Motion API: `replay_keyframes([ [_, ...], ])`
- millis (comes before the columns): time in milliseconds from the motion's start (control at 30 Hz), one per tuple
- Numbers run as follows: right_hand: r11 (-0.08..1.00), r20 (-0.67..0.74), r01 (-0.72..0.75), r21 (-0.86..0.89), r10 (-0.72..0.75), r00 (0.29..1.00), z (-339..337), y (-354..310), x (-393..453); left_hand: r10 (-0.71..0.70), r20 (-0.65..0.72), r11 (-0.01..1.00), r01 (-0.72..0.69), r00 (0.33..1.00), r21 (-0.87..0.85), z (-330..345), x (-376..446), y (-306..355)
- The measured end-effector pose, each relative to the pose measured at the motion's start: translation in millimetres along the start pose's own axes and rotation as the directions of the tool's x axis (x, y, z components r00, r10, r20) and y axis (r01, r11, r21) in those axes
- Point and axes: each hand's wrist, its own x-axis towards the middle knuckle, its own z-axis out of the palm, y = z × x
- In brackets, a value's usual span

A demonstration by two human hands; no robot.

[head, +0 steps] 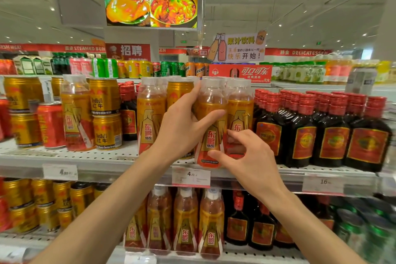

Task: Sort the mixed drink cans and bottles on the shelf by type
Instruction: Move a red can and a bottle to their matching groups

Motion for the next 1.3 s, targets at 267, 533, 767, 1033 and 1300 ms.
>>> replay_keyframes([
  [267, 1.000, -0.050, -0.020, 0.008, 0.020, 0.999, 4, 3, 0, 0.034, 0.061, 0.998, -0.031, 0.998, -0.061, 1, -29, -28],
  [533, 0.998, -0.004, -0.004, 0.058, 0.004, 1.000, -1, 8, 0, 0.049, 0.066, 0.998, -0.046, 0.997, -0.049, 6, -53, -48],
  [767, 0.999, -0.043, 0.015, 0.038, -0.013, 0.999, 3, 10, -1, 0.067, 0.080, 0.997, -0.070, 0.995, 0.032, 8, -61, -56],
  [1033, 0.995, -0.082, 0.042, -0.094, -0.050, 0.995, 12, 12, 5, 0.061, 0.078, 0.983, -0.073, 0.995, 0.170, 14, -55, -49],
  [1300, 0.764, -0.012, 0.386, -0.518, -0.457, 0.889, -3, 27, 14, 0.130, 0.139, 0.912, -0.174, 0.982, 0.372, 7, -50, -51],
])
